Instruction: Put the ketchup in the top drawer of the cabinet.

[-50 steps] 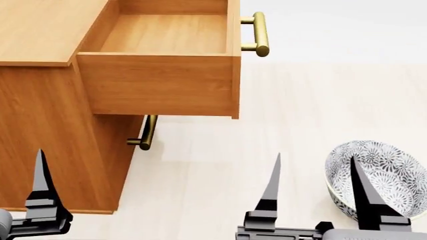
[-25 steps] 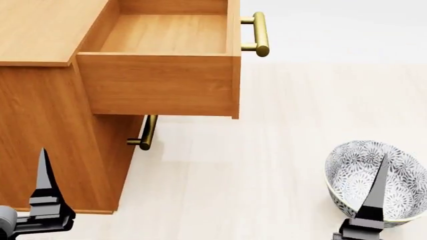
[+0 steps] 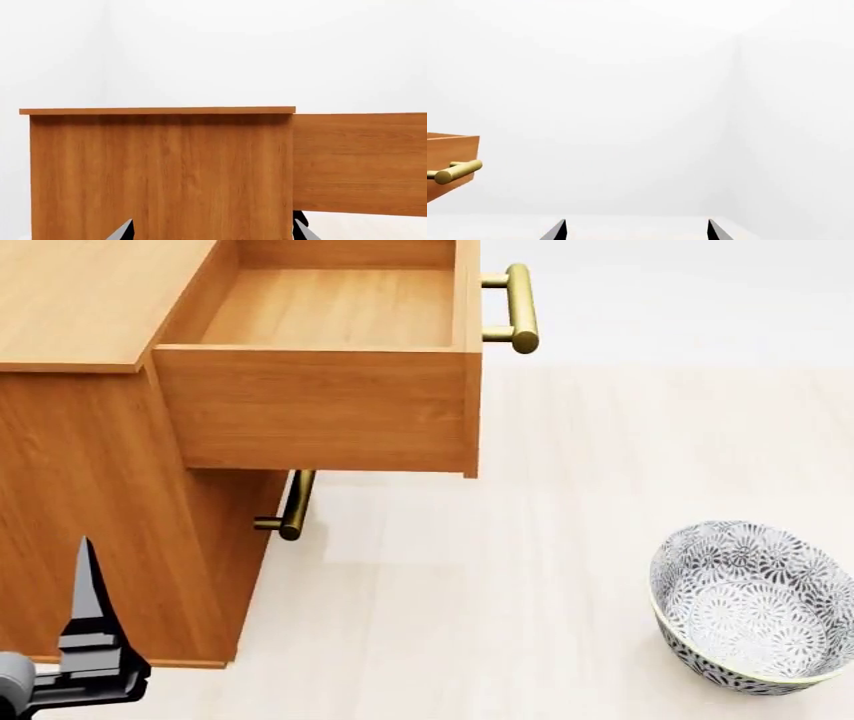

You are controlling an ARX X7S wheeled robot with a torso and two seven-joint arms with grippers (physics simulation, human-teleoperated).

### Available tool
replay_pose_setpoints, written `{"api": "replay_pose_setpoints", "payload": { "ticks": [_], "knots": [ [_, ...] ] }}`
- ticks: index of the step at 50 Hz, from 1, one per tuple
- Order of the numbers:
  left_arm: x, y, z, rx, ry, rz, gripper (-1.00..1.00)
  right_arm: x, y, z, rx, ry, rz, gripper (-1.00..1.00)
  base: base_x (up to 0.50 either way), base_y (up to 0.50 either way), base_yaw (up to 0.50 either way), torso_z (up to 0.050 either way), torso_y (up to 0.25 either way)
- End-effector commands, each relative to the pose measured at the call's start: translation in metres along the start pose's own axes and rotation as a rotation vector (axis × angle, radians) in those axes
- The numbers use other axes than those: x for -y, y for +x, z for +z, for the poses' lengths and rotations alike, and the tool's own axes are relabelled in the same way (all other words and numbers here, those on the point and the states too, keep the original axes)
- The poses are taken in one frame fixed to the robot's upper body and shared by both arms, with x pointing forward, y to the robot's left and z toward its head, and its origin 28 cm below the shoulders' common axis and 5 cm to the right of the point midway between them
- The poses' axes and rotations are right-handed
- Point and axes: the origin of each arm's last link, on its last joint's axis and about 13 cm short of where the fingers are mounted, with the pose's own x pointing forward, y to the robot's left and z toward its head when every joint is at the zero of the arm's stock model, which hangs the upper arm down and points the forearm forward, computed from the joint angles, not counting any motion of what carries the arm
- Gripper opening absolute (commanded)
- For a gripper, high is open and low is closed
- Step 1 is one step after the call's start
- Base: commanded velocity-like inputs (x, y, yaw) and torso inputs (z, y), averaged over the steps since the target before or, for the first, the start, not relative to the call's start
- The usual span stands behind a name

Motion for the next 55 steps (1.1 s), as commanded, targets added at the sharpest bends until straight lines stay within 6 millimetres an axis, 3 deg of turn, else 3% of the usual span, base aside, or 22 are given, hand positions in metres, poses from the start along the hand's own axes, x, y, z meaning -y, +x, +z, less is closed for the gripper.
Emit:
{"api": "replay_pose_setpoints", "payload": {
  "ticks": [1, 16, 33, 55],
  "knots": [
    [0.001, 0.001, 0.000, -0.005, 0.005, 0.006, 1.00, 0.021, 0.006, -0.004, -0.001, 0.010, 0.017, 1.00, 0.00, 0.00, 0.00, 0.000, 0.000],
    [0.002, -0.001, 0.002, -0.005, 0.014, 0.016, 1.00, 0.043, 0.007, -0.021, -0.044, 0.087, 0.086, 1.00, 0.00, 0.00, 0.00, 0.000, 0.000],
    [0.003, 0.003, -0.002, -0.008, 0.034, 0.024, 1.00, 0.066, -0.027, -0.031, -0.102, 0.126, 0.165, 1.00, 0.00, 0.00, 0.00, 0.000, 0.000],
    [0.005, 0.006, -0.007, -0.017, 0.047, 0.027, 1.00, 0.074, -0.070, -0.032, -0.098, 0.130, 0.154, 1.00, 0.00, 0.00, 0.00, 0.000, 0.000]
  ]
}}
